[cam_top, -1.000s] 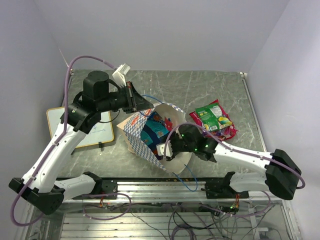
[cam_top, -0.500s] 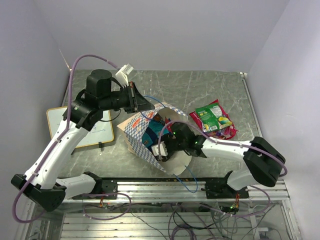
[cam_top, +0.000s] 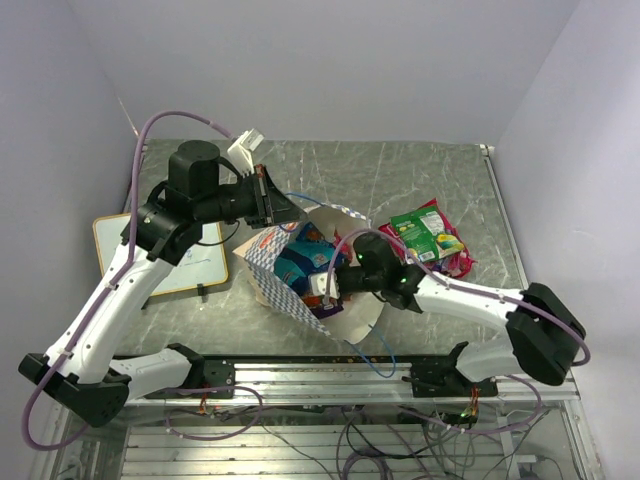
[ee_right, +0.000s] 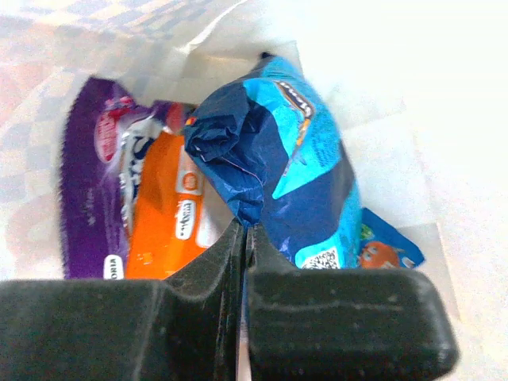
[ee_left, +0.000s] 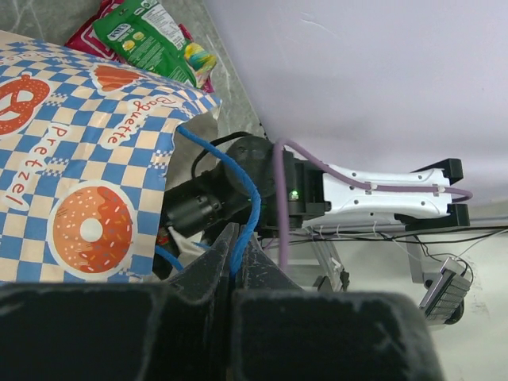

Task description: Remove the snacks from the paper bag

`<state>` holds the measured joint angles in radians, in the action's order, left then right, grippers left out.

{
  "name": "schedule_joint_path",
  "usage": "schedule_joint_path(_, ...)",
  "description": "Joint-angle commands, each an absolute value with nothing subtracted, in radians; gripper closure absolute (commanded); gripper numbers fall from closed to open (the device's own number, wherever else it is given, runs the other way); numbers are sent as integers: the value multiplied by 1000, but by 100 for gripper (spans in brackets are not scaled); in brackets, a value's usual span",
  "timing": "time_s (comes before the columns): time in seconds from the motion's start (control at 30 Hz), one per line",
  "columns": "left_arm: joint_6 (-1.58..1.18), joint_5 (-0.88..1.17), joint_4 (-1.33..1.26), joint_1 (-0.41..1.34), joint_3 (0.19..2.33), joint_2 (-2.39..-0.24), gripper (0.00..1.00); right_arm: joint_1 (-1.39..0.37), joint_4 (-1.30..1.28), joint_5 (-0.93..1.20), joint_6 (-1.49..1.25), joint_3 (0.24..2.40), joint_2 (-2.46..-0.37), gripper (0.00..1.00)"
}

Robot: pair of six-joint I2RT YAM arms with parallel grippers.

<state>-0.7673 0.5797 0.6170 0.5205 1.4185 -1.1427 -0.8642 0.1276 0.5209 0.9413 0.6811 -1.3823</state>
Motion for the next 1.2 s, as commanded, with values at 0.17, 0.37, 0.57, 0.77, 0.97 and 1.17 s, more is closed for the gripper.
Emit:
schedule_joint_path(0.17,-767,523,616,516,1430,-1114,93,-845,149,487,752,677,-1172,100)
schedule_joint_path(0.37,-767,479,656,516,1455,-1127,93,-843,69,423,574,785,-1133,100)
schedule_joint_path(0.57,-772,414,713,516,1517,-1151,93,-843,0,343,467,917,-1119,100)
schedule_joint_path(0.77,-720,296,854,515,1623,-1182,93,-845,-23,248,282,1043,-1129,100)
schedule_joint_path(0.97,-657,129,1048,507,1838,-1279,93,-852,-155,253,169,1250,-1169,100)
schedule_joint_path(1.17,-615,34,1050,501,1844,-1297,93,-855,-341,200,85,1472,-1185,100)
